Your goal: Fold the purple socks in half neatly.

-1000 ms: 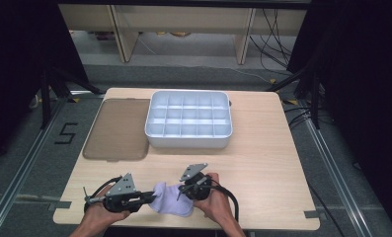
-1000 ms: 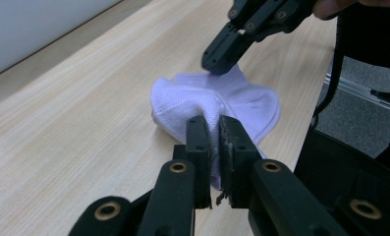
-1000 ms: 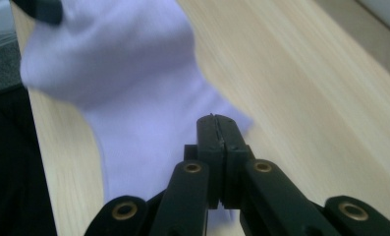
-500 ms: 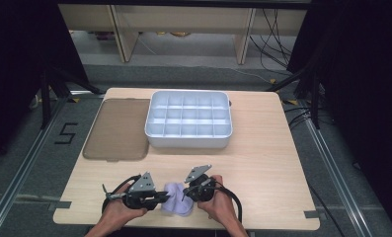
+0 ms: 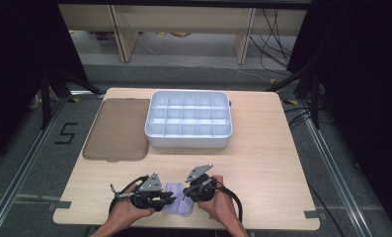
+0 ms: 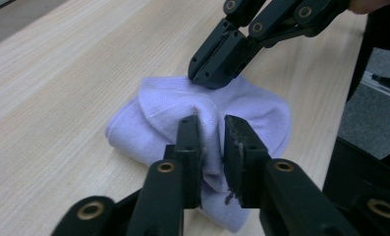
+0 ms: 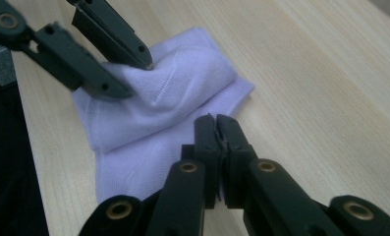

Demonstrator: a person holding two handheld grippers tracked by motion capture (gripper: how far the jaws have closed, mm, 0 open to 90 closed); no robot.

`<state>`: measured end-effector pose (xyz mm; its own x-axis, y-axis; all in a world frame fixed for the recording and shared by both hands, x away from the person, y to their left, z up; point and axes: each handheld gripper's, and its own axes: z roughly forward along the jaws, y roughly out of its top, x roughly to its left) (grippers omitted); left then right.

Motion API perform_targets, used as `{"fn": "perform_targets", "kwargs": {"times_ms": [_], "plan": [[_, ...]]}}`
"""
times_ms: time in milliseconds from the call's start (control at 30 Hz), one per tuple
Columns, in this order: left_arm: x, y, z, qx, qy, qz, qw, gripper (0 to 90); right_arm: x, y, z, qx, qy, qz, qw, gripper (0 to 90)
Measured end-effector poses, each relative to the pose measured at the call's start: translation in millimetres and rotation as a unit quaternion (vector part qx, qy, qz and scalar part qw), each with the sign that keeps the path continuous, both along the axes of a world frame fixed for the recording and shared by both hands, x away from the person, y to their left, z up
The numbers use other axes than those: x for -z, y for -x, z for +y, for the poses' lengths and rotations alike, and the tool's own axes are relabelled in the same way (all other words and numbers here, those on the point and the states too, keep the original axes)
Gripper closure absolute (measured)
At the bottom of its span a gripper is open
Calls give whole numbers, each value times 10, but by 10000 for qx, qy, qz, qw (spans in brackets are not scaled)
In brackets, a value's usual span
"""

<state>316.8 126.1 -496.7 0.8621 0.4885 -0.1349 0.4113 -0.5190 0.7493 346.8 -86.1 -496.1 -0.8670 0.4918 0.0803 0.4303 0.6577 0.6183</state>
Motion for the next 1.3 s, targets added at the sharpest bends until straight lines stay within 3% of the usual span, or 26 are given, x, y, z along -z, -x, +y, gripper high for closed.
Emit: {"fn": "perform_targets", "kwargs": {"times_ms": [100,300,433,633,733,767,833,867,900,933,1033,1167,1300], "plan": [[-11,7,1,110,-18,-2,9999,696,-32,-6,-29,117,24,-2,9999,838],[-62,20,48,107,157,82,9998,582,-83,-22,-88,370,-176,-25,9992,800],[-152,28,127,67,303,-6,9995,444,-168,-8,-112,427,-308,-132,9985,777],[-216,90,401,-172,521,28,9985,417,-345,63,-70,286,-511,-375,9976,782],[-168,143,556,-331,519,25,9981,440,-405,100,8,185,-609,-367,9973,811],[-151,158,609,-315,433,-16,9986,445,-415,106,35,125,-623,-390,9972,825],[-121,194,684,-360,335,-26,9988,445,-429,113,97,-12,-613,-370,9974,855],[-104,202,709,-355,386,-33,9986,443,-432,129,134,30,-605,-335,9976,869],[-95,218,726,-414,414,20,9983,442,-438,119,166,-136,-603,-383,9974,884],[-106,217,758,-356,263,-70,9990,441,-438,135,212,-139,-618,-354,9974,896],[-89,224,784,-501,275,-6,9984,431,-454,164,354,-333,-456,-337,9978,900],[-64,204,800,-478,182,-36,9987,428,-399,186,536,-598,-252,-320,9974,900],[-49,199,801,-502,221,4,9985,428,-310,200,518,-572,11,-215,9981,900]]}}
